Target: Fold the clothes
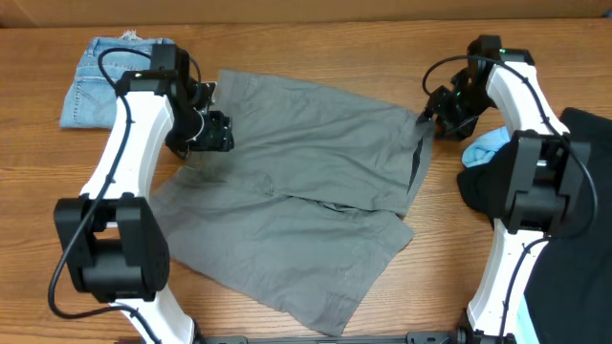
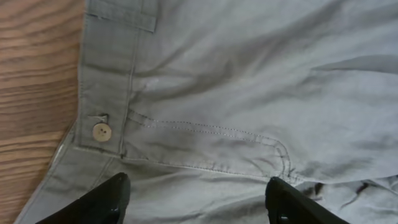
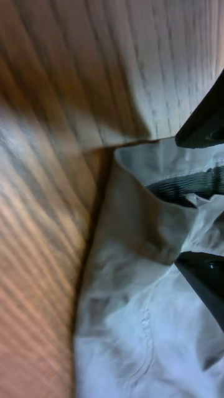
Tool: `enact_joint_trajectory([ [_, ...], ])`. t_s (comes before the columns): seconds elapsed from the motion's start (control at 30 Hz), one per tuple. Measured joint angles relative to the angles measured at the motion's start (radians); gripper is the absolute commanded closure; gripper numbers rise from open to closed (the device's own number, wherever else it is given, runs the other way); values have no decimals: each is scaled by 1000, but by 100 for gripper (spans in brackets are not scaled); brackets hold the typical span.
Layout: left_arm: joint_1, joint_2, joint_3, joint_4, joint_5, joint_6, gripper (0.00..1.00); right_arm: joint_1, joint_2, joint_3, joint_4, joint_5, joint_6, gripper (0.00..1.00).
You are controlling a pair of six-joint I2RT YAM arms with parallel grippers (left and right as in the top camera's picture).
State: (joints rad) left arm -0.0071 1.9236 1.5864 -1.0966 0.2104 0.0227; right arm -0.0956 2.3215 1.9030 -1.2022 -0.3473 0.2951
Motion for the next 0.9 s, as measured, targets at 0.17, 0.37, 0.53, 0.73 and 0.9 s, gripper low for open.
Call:
enact_joint_trajectory([
  [0.17, 0, 43, 0, 2, 0, 0, 28, 0, 0, -66, 51, -19, -35, 51],
  [0.37, 0, 89, 0, 3, 0, 0, 28, -1, -2, -91, 120, -70, -66, 77],
  [0.53, 0, 91, 0, 3, 0, 1, 27, -3, -2, -89, 170, -98, -84, 96],
  [0.73, 0, 91, 0, 2, 0, 3, 27, -26, -2, -15, 226, -101, -85, 96],
  [0.9, 0, 91, 0, 2, 0, 3, 26, -65, -2, 35, 275, -79, -55, 72],
])
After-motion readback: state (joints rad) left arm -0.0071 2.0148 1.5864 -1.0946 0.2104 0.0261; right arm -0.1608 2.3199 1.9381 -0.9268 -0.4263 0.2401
